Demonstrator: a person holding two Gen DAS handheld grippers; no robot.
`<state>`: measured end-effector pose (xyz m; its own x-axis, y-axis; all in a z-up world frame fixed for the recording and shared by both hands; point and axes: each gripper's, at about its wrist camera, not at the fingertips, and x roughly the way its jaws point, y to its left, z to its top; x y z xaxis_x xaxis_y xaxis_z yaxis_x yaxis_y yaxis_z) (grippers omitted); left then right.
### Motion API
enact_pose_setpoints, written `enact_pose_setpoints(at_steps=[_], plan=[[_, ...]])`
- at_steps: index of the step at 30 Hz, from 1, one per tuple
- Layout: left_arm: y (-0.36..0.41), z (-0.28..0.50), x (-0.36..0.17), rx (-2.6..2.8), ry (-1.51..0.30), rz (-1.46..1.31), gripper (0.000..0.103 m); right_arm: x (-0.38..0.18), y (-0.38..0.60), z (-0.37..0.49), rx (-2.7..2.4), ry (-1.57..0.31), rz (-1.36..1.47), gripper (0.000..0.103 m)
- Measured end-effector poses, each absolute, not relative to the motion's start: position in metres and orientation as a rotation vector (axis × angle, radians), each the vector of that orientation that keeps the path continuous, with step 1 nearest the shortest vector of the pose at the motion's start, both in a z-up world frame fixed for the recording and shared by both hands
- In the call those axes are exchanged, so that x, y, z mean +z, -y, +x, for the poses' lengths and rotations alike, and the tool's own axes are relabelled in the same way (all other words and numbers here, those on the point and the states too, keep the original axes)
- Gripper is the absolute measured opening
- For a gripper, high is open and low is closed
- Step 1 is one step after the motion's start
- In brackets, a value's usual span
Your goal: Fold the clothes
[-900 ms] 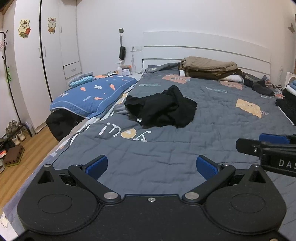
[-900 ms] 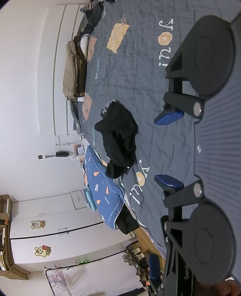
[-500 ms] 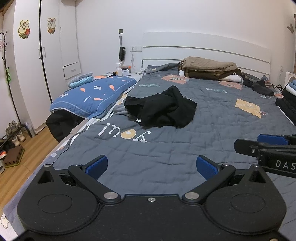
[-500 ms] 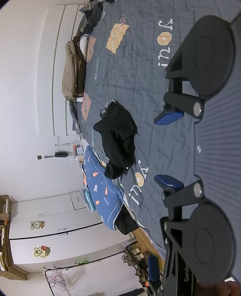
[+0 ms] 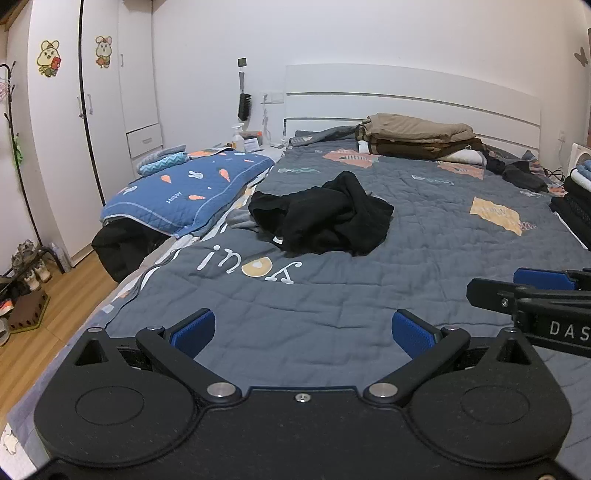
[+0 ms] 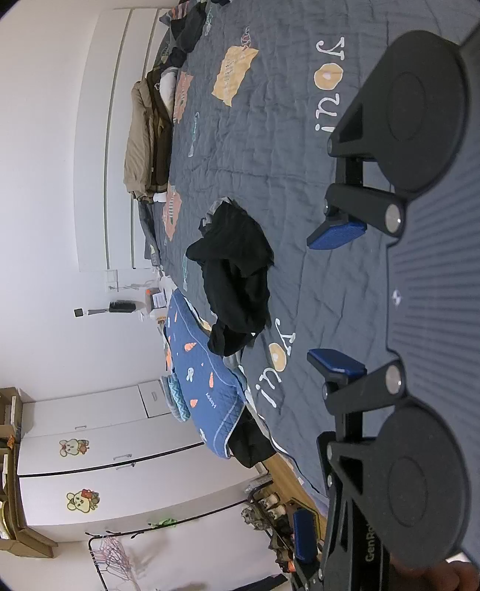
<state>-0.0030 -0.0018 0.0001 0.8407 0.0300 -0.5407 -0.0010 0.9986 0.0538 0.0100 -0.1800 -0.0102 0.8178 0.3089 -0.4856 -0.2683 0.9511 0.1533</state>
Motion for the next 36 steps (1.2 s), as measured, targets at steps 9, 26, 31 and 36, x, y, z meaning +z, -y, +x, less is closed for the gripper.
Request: enact_pose_setpoints(at_steps=[9,26,31,36], plan=[[0.0,-0.002,0.001,0.016,-0.574,0.05,0.103,-0.009,0.179,0.009,0.308,-0.532,0.08,0.058],[0.003,-0.002,0.0,0.019,-0.577,0.059,0.103,-0.013,0.18,0.01,0.308,-0.541,0.076,0.058],[0.004,-0.002,-0.002,0.018,-0.584,0.059,0.103,-0.017,0.182,0.012,0.307,-0.554,0.089,0.058],[0.002,-0.002,-0.003,0.015,-0.59,0.062,0.103,-0.02,0.183,0.014,0.309,-0.562,0.095,0.058]])
